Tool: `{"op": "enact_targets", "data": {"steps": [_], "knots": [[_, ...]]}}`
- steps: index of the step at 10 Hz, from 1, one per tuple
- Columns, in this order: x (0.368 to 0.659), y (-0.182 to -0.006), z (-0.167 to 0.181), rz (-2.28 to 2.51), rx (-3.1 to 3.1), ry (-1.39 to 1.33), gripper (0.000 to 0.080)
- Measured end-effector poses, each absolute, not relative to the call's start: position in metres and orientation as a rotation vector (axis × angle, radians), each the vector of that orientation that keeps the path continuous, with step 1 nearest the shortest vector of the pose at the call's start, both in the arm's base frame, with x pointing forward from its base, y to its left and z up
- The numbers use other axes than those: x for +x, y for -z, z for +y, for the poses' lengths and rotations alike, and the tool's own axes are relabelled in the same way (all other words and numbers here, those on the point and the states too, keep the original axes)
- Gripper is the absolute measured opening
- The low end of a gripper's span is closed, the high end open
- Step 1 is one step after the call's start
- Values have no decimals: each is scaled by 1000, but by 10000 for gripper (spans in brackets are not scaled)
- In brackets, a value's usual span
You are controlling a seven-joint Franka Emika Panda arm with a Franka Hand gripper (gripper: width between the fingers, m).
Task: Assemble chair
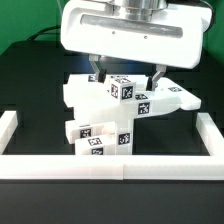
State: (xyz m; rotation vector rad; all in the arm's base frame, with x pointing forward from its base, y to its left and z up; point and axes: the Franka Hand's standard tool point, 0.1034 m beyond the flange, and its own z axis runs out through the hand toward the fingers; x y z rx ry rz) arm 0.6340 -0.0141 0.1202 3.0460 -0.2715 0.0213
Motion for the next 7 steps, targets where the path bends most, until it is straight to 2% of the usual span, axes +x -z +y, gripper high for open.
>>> {"op": "enact_targets", "data": {"steps": [7], "knots": [[633,-120,-19,347,3029,11,649]]}}
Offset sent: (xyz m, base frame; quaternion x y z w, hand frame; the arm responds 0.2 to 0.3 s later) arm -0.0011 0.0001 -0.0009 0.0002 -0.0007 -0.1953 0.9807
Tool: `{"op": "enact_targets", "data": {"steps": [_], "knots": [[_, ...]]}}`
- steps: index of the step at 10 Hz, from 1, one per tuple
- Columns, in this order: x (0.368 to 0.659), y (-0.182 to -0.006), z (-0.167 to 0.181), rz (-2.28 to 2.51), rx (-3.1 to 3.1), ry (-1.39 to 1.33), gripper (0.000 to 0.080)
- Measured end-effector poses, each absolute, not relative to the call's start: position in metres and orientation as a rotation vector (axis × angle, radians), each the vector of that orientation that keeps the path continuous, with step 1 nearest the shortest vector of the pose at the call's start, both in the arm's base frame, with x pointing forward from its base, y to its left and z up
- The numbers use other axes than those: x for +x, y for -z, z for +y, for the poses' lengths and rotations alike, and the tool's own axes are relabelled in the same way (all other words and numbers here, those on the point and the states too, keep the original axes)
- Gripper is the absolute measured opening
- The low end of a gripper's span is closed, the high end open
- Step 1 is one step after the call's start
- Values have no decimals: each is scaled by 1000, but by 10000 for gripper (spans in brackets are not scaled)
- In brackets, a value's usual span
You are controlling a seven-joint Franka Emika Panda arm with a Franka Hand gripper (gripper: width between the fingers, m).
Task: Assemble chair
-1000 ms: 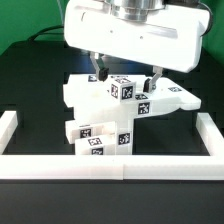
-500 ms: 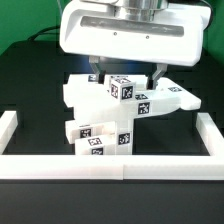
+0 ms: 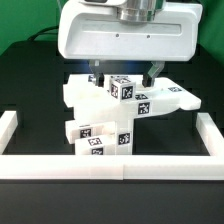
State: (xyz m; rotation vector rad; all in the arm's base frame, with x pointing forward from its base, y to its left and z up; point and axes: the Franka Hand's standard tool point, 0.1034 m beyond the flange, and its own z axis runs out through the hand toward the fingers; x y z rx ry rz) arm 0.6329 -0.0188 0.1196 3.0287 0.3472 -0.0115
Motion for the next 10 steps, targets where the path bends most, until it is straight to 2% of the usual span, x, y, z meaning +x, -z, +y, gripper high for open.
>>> {"op": "enact_targets", "data": {"steps": [1,3,4,5,8,10], "knots": [[633,-120,-20,442,3013,17,649],[633,-120,-21,467,3010,19,378],[633,-120,-21,466,3010,19,378],[633,-120,-21,465,3010,19,281],[632,-120,-23,394,3023,22,282],[630,-121,-28,155,3050,36,282]]}}
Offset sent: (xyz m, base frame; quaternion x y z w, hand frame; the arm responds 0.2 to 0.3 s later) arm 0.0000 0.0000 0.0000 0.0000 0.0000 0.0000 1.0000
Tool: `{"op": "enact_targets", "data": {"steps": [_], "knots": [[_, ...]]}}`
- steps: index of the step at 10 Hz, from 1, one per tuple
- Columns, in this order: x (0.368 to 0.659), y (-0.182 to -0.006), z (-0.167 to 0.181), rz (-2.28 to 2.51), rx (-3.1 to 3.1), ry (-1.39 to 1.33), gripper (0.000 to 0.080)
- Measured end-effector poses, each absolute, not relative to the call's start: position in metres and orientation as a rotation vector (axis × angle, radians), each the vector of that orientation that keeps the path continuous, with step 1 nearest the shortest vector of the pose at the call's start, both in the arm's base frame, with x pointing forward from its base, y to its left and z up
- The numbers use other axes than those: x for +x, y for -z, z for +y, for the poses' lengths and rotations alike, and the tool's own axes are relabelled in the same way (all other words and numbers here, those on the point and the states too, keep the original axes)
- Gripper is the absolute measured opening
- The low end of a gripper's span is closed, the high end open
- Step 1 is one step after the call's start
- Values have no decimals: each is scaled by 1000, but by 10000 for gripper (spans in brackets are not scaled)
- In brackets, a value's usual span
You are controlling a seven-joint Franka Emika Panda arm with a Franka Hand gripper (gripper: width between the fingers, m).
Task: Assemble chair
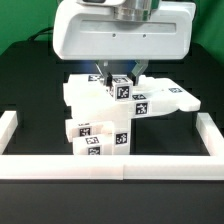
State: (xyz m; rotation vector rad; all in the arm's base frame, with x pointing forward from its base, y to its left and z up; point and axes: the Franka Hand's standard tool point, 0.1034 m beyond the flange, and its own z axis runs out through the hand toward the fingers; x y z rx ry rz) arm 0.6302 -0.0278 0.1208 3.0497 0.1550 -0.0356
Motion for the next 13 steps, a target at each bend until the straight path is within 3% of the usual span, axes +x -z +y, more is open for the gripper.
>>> {"op": "enact_targets", "data": {"steps": [13], "knots": [[629,-120,-26,-1426,2710,-19,284]]}}
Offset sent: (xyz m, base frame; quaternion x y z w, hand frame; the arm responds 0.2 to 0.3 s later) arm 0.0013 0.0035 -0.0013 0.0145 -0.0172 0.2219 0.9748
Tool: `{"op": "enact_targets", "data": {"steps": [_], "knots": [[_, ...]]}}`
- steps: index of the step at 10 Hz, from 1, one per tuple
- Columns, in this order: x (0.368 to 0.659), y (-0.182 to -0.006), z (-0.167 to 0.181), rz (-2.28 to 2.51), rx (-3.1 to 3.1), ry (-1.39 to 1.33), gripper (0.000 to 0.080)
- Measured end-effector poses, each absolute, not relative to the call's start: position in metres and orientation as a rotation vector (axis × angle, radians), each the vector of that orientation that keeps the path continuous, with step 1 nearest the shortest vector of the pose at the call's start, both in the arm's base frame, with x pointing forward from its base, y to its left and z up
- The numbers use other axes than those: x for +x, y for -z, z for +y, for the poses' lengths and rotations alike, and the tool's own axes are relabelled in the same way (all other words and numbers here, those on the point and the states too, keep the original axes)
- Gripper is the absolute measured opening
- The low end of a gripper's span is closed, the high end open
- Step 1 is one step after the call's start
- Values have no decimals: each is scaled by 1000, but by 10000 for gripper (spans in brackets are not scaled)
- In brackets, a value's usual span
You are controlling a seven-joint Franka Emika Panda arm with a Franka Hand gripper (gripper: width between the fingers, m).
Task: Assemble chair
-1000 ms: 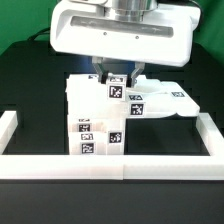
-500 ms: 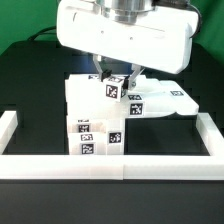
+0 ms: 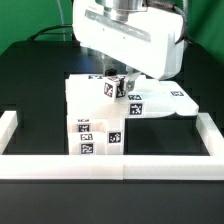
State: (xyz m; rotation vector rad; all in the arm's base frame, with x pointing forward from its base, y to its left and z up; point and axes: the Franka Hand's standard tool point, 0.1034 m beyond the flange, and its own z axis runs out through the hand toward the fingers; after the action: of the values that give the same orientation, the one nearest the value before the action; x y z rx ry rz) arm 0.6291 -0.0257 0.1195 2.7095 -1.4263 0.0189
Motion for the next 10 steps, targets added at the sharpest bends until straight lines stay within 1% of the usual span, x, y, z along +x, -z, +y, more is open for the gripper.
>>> {"op": "enact_targets", "data": {"steps": [5,10], "knots": [[635,-120,-21,-1904,2459,-61,284],[636,-120,-15,-2325,2118,-45,284]]}}
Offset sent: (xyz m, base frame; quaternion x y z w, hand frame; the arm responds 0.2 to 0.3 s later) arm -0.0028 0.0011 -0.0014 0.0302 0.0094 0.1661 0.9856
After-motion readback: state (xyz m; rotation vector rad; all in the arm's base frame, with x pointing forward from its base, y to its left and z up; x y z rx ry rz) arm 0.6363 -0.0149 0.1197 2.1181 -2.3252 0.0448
